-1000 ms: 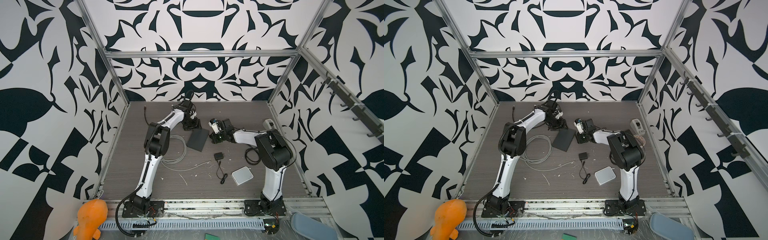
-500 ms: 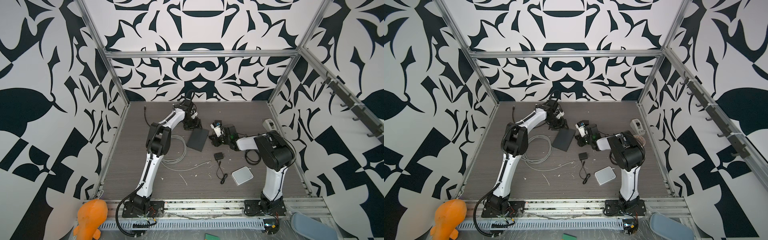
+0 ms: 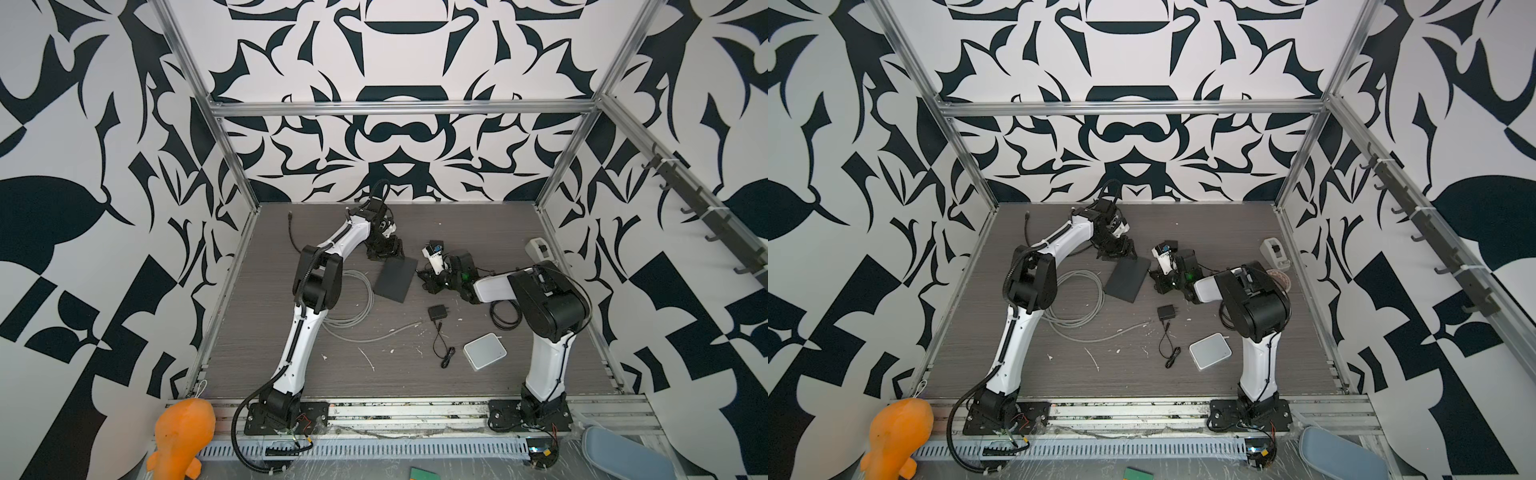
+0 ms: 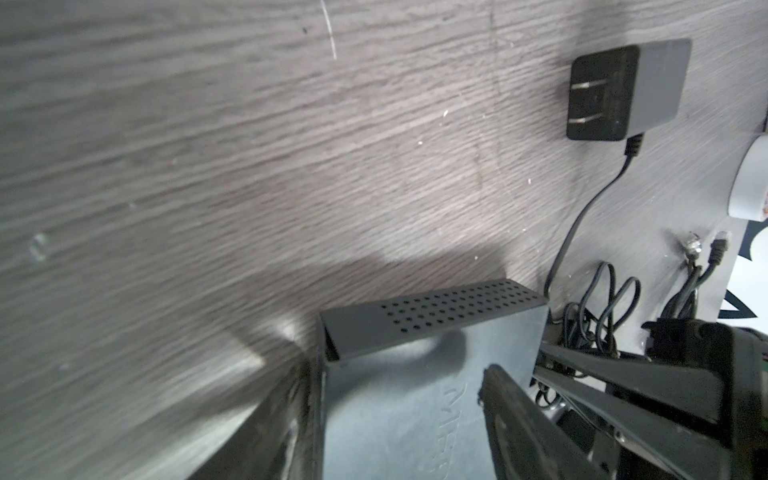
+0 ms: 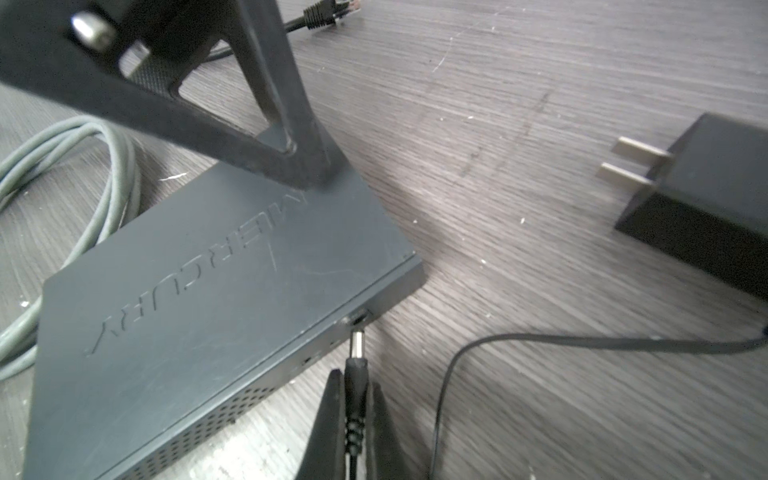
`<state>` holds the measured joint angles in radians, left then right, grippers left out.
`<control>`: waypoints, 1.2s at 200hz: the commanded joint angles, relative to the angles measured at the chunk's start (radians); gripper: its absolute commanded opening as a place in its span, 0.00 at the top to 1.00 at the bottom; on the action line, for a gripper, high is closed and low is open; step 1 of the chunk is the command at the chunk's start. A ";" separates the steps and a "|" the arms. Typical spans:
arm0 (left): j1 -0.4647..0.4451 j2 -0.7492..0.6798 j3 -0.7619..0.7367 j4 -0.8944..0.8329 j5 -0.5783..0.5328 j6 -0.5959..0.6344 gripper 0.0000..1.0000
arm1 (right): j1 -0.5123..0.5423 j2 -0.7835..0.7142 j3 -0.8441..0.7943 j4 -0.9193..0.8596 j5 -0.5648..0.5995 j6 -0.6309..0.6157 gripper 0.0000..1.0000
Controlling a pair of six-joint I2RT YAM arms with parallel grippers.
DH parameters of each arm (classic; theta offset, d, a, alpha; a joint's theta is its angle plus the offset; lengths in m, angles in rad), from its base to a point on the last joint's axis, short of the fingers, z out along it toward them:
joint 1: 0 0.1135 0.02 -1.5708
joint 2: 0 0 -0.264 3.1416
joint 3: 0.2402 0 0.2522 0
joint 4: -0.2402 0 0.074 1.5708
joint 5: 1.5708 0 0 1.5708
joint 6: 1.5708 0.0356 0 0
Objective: Insert the plug into the switch port
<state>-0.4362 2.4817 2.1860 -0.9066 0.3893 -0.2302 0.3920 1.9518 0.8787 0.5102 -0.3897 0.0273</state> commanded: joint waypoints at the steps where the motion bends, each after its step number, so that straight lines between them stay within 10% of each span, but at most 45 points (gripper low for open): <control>1: 0.010 0.027 0.003 -0.051 0.015 0.022 0.31 | -0.005 -0.013 -0.005 0.004 -0.014 0.021 0.94; 240: 0.015 0.054 0.058 -0.100 0.173 0.127 0.32 | 0.020 -0.025 -0.046 0.133 -0.226 0.099 0.94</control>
<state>-0.4088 2.5130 2.2215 -0.9470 0.5117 -0.1455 0.3889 1.9839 0.8589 0.6102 -0.5224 0.1482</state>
